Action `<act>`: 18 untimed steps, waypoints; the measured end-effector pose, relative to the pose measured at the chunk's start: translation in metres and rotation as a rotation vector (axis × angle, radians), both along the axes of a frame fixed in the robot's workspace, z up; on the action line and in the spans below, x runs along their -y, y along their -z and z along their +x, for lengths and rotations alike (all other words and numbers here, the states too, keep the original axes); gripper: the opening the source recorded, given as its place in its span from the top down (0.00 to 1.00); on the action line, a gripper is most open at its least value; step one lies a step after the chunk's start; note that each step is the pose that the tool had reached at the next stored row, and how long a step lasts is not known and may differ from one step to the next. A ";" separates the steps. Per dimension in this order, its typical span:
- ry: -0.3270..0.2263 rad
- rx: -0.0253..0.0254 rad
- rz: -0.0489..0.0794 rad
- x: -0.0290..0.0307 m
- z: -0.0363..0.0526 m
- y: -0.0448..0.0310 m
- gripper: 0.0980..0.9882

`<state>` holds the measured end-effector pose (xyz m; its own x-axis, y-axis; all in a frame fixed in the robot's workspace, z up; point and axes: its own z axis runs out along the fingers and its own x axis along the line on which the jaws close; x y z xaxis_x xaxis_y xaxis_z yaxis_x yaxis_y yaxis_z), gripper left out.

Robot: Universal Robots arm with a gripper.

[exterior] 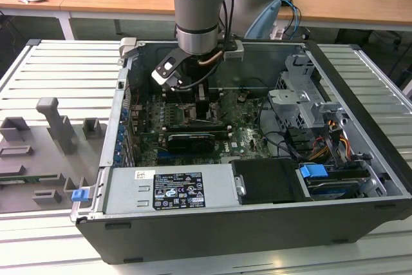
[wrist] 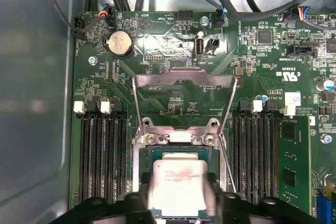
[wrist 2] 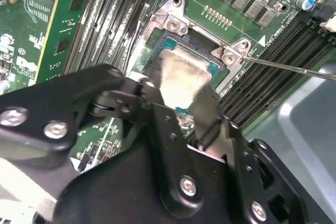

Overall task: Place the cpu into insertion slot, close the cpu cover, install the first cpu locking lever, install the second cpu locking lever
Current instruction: 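Place the cpu into insertion slot, then close the cpu cover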

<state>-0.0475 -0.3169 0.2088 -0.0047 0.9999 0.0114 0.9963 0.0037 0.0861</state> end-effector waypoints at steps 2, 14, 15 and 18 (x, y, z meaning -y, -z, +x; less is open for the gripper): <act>0.000 0.0001 -0.001 -0.0001 0.0000 -0.0011 0.67; 0.000 0.0000 -0.006 0.0000 0.0000 -0.0041 0.99; 0.000 0.0001 -0.006 0.0000 0.0000 -0.0042 0.99; 0.000 0.0000 -0.006 0.0000 0.0000 -0.0046 0.99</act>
<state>-0.0476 -0.3169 0.2134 -0.0047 1.0000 0.0053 0.9963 0.0042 0.0861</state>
